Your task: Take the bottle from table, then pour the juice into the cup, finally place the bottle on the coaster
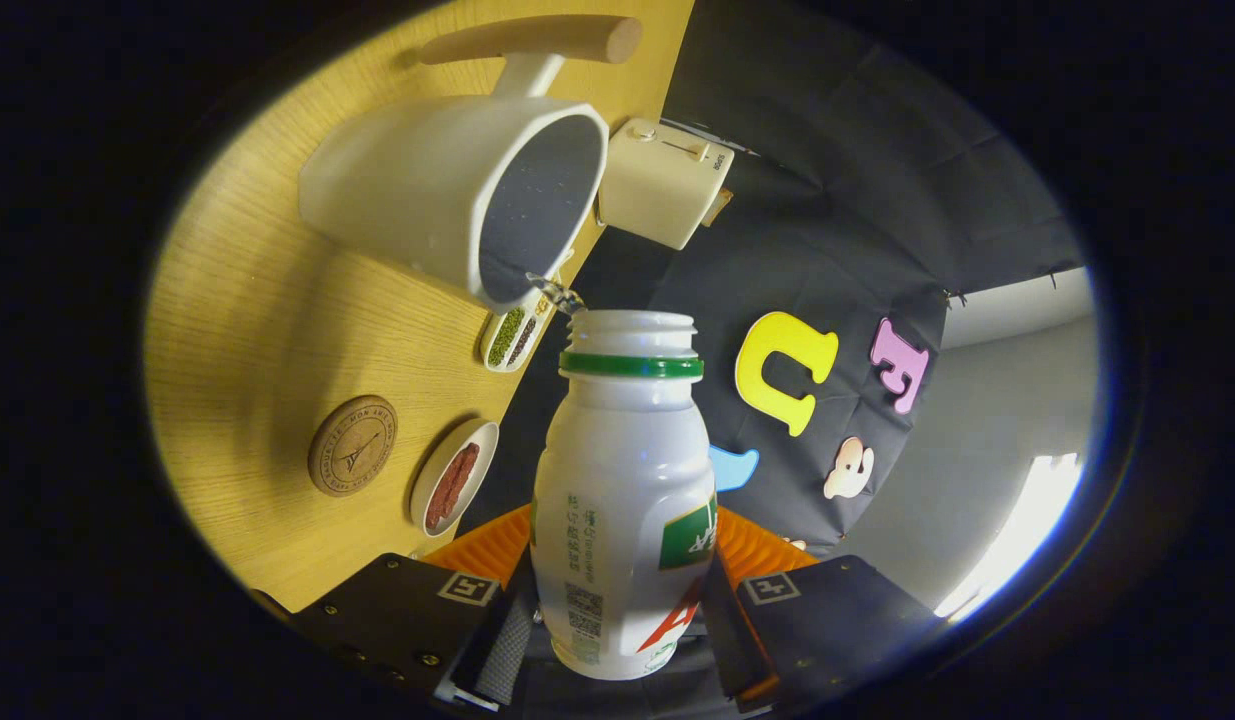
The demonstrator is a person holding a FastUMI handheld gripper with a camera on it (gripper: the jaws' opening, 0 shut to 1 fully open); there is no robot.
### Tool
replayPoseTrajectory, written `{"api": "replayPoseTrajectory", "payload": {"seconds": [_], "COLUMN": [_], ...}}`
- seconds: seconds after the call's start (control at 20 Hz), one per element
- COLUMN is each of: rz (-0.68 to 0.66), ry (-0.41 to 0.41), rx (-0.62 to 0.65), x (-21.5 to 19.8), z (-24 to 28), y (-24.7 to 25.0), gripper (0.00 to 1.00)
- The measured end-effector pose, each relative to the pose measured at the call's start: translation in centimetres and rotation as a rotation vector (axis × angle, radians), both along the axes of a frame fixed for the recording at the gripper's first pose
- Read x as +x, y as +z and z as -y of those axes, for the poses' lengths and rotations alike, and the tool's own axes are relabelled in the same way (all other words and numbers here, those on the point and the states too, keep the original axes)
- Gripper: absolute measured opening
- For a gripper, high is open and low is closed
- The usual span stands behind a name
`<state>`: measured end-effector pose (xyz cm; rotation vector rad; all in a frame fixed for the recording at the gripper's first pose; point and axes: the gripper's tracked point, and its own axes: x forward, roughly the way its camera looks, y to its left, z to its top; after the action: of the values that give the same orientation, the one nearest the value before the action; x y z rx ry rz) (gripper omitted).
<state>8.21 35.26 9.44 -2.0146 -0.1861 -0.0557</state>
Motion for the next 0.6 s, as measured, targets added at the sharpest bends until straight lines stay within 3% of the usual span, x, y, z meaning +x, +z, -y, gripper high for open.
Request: {"api": "replayPoseTrajectory", "payload": {"seconds": [0.6], "rz": [0.01], "ry": [-0.013], "rx": [-0.093], "x": [-0.5], "z": [-0.2], "y": [1.3], "gripper": [0.74]}}
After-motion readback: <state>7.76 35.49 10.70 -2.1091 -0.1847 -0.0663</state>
